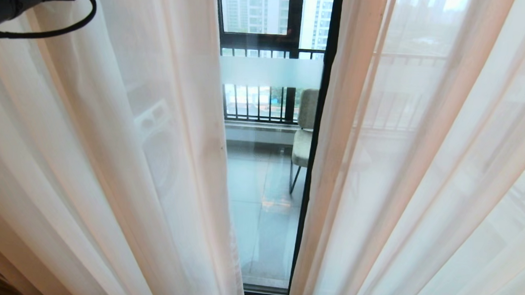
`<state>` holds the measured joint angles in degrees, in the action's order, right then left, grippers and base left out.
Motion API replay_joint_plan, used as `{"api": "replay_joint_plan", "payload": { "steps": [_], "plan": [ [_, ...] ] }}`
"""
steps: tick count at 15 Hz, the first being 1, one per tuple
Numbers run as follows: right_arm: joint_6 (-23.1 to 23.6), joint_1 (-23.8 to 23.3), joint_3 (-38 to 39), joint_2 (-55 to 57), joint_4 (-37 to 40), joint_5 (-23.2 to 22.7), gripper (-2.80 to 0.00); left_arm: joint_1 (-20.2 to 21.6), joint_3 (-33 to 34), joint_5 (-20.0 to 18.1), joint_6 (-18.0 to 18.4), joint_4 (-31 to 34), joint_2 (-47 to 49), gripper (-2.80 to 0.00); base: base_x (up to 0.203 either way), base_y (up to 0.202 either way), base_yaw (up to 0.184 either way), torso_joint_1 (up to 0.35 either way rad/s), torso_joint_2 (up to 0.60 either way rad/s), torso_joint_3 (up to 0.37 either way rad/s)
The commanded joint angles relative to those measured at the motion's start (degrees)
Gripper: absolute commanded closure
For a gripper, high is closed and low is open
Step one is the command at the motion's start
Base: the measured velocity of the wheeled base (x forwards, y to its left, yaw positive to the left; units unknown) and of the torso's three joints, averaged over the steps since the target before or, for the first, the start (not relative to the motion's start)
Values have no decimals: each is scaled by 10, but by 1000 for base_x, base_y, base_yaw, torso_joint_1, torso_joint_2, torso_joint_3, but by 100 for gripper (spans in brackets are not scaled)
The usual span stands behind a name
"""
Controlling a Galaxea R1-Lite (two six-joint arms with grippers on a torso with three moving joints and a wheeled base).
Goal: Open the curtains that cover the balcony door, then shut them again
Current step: Pull the inner curtains open on both sides
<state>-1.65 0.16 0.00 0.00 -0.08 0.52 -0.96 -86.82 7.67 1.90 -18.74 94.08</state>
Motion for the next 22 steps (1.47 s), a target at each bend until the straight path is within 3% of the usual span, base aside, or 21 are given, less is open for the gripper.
{"api": "replay_joint_plan", "payload": {
  "steps": [1,11,22],
  "plan": [
    [0,0,0,0,0,0,0,0,0,-15,0,-3,10,0,0,0,0,0,0,0],
    [0,0,0,0,0,0,0,-3,9,-22,1,-4,15,0,0,10,-1,1,0,0],
    [0,0,0,0,0,0,0,-4,14,-22,1,-4,13,0,0,186,0,1,2,2]
  ]
}}
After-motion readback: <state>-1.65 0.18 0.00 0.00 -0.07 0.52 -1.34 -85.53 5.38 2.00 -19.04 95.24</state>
